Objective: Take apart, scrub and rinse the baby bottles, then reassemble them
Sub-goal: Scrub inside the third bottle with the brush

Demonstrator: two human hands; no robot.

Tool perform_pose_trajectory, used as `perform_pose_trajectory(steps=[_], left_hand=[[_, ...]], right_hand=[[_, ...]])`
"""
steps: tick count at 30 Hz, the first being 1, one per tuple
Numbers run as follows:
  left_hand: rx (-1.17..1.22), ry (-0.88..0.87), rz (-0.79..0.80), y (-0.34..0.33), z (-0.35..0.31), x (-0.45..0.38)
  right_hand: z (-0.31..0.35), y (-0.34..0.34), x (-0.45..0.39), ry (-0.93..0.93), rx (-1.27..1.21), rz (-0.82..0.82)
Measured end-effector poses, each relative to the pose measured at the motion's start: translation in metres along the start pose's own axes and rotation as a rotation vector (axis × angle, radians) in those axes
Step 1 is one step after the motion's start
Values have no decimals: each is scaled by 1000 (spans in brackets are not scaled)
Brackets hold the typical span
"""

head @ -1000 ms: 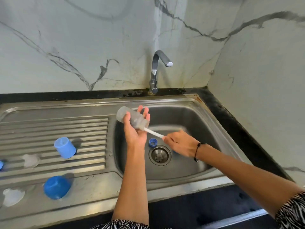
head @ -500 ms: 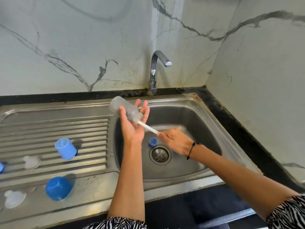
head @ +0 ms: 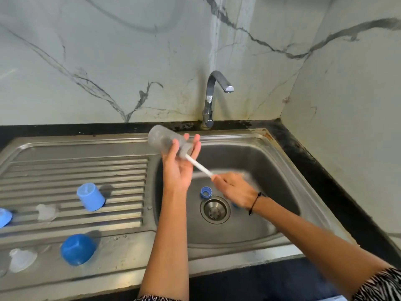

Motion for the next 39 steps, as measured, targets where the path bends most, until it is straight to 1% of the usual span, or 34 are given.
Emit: perform_pose_trajectory(steps=[2, 3, 5, 7, 8, 10, 12, 13, 15, 16, 17, 19, 20, 21, 23, 24, 25, 27, 28, 29, 31, 32, 33, 34, 35, 36, 38, 39], left_hand=[[-47, 51, -42, 2, 7, 4], [-95, 44, -96, 5, 7, 5], [-269, -10, -220, 13, 1, 5], [-438, -30, -304, 17, -2, 5], [-487, -23, -323, 19, -2, 4], [-514, -20, -313, 20, 1, 1], [-483, -44, -261, 16, -2, -4], [-445, -69, -224, 13, -6, -6], [-335, -105, -146, 11, -14, -5], [-265, -92, -116, 10, -15, -2], [-180, -62, -93, 11, -13, 1], [-40, -19, -108, 16, -6, 4], [-19, -17, -161, 22, -3, 5], [-48, -31, -233, 28, -2, 6], [-262, -75, -357, 38, -6, 9], [-379, -92, -382, 39, -9, 9], [-456, -97, -367, 36, -10, 7], [-458, -89, -298, 29, -9, 1], [-424, -94, -272, 27, -11, -1], [-376, -105, -244, 23, -14, -2], [-243, -143, -180, 17, -22, -1], [-132, -147, -146, 14, -22, 2], [-7, -130, -122, 12, -19, 5], [92, -101, -122, 11, -14, 8], [133, -76, -153, 14, -9, 8], [113, -69, -208, 21, -7, 7], [-31, -84, -305, 34, -9, 5], [-120, -87, -358, 39, -9, 6]], right_hand=[[-7, -10, 5, 8, -37, 9], [-12, -12, 5, -6, -5, 2], [-23, -9, 1, -60, 182, -31], [-30, 0, -4, -127, 372, -74], [-30, 4, -7, -146, 428, -93], [-31, 7, -15, -163, 466, -99], [-26, 7, -20, -132, 395, -83], [-23, 5, -22, -90, 292, -64], [-17, -3, -20, -7, -3, -2], [-16, -7, -18, 17, -105, 33], [-15, -13, -15, 29, -146, 70], [-18, -24, -10, 25, -138, 125], [-20, -26, -8, 13, -95, 136], [-22, -27, -8, -3, -16, 139], [-28, -24, -11, -68, 193, 107], [-33, -20, -14, -119, 289, 68], [-36, -16, -17, -159, 356, 23], [-35, -9, -22, -166, 374, -28], [-32, -7, -24, -136, 315, -21], [-26, -6, -25, -86, 206, -7], [-14, -11, -23, 9, -79, 43], [-12, -17, -19, 22, -215, 71], [-13, -26, -16, 18, -297, 105], [-15, -35, -13, 9, -310, 134], [-18, -41, -12, 1, -255, 148], [-21, -44, -13, -2, -137, 148], [-27, -41, -19, -34, 111, 111], [-30, -35, -20, -69, 192, 78]])
Point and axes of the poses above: each hand's wrist, its own x-axis away from the middle knuckle, its own y-axis out of the back of the hand, z = x × y, the point moved 10 cm from there along -x, towards the middle knuckle, and after that the axes turned 7 degrees about z, right-handed, at the moved point
